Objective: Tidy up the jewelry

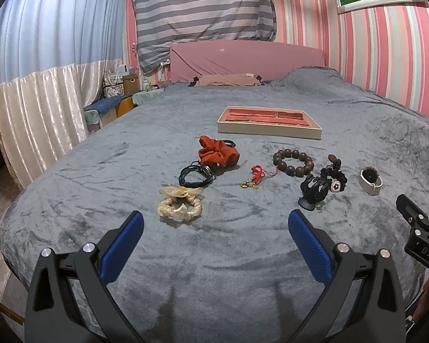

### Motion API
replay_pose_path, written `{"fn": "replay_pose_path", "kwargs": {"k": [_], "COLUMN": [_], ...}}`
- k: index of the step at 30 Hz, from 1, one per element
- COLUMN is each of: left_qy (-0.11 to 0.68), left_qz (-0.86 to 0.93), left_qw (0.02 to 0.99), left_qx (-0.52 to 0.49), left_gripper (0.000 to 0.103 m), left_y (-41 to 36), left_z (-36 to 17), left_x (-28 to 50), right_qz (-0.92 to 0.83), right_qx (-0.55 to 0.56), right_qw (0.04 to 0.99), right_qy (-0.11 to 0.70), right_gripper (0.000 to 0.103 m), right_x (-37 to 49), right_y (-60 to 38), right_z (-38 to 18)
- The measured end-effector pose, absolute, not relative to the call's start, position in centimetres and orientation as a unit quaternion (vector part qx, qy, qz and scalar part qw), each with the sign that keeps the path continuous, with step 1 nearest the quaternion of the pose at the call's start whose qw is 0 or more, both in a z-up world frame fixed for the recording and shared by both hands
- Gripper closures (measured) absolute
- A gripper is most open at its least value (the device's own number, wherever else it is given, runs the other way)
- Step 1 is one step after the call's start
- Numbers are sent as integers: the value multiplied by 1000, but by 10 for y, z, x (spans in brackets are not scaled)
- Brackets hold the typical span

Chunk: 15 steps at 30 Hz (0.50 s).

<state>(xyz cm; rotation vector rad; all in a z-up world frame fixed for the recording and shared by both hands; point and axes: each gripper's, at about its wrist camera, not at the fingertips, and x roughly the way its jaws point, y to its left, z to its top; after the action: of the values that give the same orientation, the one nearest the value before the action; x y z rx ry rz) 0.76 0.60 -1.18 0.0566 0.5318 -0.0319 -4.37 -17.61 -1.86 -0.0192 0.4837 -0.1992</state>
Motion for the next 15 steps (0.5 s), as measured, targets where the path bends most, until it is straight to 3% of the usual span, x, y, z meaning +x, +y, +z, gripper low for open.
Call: {"fn": "replay_pose_path", "kwargs": {"k": [15], "left_qy": [276], "left_qz": [-12], "left_qw": [961], "left_qx": [23], "left_gripper": [4], "left_y": [11], "left_z": [-22], "left_x": [21], "right_qz": [-101], "right_qx": [-17], "right_qw": [962], "right_qy": [251], "right_gripper": [4], "right_x": [-31], "right_y": [-167], "right_z": [-29]}}
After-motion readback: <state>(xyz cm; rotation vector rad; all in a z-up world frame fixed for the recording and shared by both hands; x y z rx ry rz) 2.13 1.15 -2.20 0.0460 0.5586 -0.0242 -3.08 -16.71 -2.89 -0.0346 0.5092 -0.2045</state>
